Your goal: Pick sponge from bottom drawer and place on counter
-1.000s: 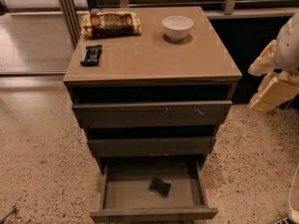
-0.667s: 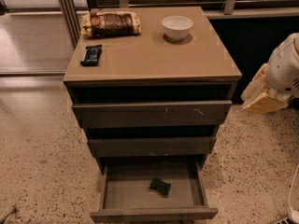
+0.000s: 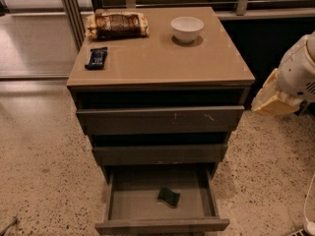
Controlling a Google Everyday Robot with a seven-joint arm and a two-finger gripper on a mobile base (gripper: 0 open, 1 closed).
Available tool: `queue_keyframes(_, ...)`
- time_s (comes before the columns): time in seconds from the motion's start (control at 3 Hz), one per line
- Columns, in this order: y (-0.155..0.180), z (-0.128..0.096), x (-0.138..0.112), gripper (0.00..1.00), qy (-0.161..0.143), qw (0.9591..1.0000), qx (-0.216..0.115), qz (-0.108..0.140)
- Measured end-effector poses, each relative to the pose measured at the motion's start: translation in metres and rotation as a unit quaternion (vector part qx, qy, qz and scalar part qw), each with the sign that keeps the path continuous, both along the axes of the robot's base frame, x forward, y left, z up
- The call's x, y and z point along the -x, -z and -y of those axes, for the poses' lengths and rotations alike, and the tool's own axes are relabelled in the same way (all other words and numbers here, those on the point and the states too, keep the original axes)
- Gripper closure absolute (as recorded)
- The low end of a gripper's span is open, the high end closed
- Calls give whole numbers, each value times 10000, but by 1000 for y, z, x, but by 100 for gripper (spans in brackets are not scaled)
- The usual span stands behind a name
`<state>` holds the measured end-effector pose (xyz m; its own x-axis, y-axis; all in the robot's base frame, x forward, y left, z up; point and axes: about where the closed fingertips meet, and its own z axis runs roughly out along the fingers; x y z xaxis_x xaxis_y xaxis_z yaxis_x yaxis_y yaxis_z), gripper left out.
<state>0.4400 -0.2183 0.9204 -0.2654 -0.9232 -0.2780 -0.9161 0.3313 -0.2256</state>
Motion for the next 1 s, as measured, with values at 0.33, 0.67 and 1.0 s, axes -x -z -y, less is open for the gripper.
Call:
queue_keyframes(0.33,23,-5,3,100,67,9999,-71,22)
queue_keyframes(0.67,95,-6,12,100,312,9987,-372,-146)
queue_keyframes(1.0,207,-24,17,100,417,9938,-804,-647)
